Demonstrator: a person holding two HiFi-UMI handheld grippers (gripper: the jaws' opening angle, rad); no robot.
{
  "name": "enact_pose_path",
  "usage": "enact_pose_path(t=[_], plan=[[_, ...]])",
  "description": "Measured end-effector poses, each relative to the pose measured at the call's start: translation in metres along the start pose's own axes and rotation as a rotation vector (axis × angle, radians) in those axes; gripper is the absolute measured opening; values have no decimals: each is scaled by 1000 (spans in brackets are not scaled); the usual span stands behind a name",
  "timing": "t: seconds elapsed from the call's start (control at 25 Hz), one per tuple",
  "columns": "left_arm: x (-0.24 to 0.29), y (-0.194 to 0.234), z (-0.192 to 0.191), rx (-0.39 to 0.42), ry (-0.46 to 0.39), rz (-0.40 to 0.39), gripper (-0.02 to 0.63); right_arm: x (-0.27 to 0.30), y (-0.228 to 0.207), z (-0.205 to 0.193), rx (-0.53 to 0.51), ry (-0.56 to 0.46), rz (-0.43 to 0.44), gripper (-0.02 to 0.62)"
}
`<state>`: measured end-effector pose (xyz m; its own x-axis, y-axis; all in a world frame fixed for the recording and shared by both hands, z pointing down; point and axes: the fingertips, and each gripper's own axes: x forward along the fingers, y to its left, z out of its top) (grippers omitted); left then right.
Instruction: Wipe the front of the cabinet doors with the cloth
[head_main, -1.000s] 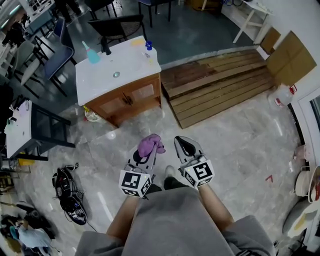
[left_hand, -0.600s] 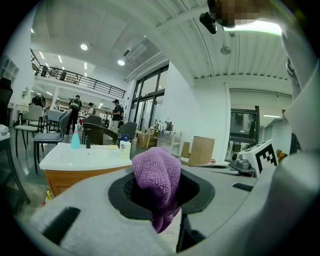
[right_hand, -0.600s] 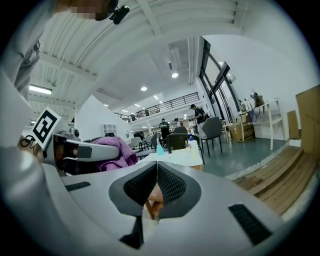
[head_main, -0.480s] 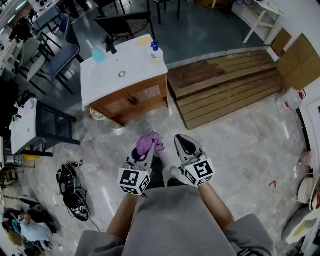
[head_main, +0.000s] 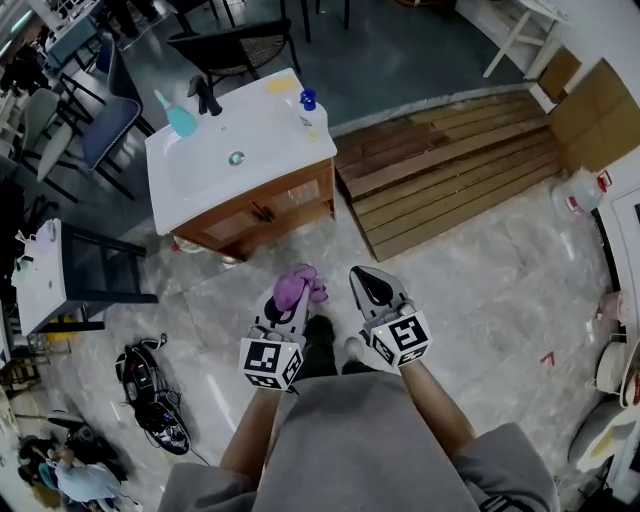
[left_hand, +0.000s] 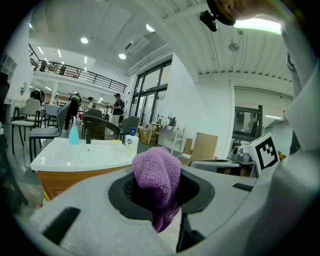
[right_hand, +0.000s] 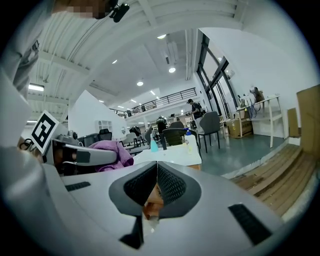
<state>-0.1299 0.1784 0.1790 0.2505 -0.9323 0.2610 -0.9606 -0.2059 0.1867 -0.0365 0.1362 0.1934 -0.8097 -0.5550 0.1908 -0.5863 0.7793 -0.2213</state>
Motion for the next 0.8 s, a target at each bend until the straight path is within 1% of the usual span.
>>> enact_pose_path(t=[0.44,0.64,0.8], plan=[[62,85,-15,-48,63,-22,95,101,-19,-19,18,95,-25,9],[84,119,-19,-70,88,-17,95,140,-28,-24,29,108,-47,9],[103,135,-27,-62,107,-16,95,159,-40,-32,35,103,-61,9]])
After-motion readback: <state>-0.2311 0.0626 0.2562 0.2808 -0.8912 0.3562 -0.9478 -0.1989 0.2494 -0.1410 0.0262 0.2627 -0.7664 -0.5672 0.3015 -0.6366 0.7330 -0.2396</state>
